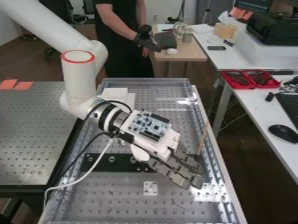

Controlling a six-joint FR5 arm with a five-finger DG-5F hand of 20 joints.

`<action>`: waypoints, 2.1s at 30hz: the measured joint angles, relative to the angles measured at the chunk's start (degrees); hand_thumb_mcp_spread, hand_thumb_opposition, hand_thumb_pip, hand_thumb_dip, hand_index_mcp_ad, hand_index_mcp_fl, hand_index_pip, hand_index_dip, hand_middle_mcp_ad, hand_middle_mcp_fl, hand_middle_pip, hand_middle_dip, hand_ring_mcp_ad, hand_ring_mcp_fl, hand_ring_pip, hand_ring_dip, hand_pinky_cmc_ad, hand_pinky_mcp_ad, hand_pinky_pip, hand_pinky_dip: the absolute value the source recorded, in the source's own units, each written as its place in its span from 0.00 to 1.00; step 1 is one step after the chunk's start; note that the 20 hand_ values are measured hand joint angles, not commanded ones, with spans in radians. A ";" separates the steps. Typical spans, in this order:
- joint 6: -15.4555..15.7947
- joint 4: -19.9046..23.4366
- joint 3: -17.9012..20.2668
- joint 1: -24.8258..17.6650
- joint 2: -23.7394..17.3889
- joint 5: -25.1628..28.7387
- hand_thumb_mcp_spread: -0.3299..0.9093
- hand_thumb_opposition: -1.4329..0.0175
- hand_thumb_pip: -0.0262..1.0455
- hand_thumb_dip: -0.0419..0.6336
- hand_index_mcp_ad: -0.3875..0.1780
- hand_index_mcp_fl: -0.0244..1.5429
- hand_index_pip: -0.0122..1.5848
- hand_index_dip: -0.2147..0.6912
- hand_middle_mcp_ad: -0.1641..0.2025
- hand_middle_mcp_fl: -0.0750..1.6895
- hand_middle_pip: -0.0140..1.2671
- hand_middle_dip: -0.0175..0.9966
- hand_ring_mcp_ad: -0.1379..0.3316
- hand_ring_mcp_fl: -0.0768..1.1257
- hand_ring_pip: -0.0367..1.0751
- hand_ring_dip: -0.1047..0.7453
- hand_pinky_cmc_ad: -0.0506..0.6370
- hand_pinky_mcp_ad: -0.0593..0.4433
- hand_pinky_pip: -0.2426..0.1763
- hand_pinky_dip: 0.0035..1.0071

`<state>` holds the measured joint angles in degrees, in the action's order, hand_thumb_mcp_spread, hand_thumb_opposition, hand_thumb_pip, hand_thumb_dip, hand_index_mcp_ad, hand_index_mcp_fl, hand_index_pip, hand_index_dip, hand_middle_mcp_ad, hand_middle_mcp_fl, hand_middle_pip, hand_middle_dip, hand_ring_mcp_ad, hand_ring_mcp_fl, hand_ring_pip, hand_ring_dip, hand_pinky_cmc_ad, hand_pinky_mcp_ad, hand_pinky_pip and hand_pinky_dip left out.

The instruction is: Grab the drill bit and place it in the clear container

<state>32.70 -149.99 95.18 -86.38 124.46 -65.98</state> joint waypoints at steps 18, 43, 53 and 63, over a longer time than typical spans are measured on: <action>-0.18 -0.16 -0.81 0.24 0.34 -0.82 0.73 0.34 0.49 0.49 0.59 0.39 0.71 0.52 0.28 0.24 0.09 0.26 0.51 0.18 0.12 0.21 0.39 0.23 0.51 0.13; 0.02 -0.33 -0.58 0.70 -0.02 -2.69 0.69 0.38 0.53 0.51 0.57 0.36 0.64 0.49 0.26 0.23 0.09 0.26 0.52 0.16 0.12 0.21 0.39 0.22 0.49 0.13; 0.17 -0.52 -0.41 0.86 -0.18 -2.99 0.71 0.33 0.55 0.53 0.53 0.45 0.68 0.48 0.26 0.23 0.09 0.26 0.51 0.16 0.12 0.21 0.39 0.22 0.49 0.13; 0.17 -0.78 -0.62 0.79 -0.08 -3.34 0.72 0.31 0.53 0.53 0.53 0.45 0.64 0.53 0.26 0.23 0.09 0.26 0.52 0.16 0.12 0.21 0.39 0.23 0.49 0.13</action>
<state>32.87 -150.77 94.55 -85.60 124.38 -69.32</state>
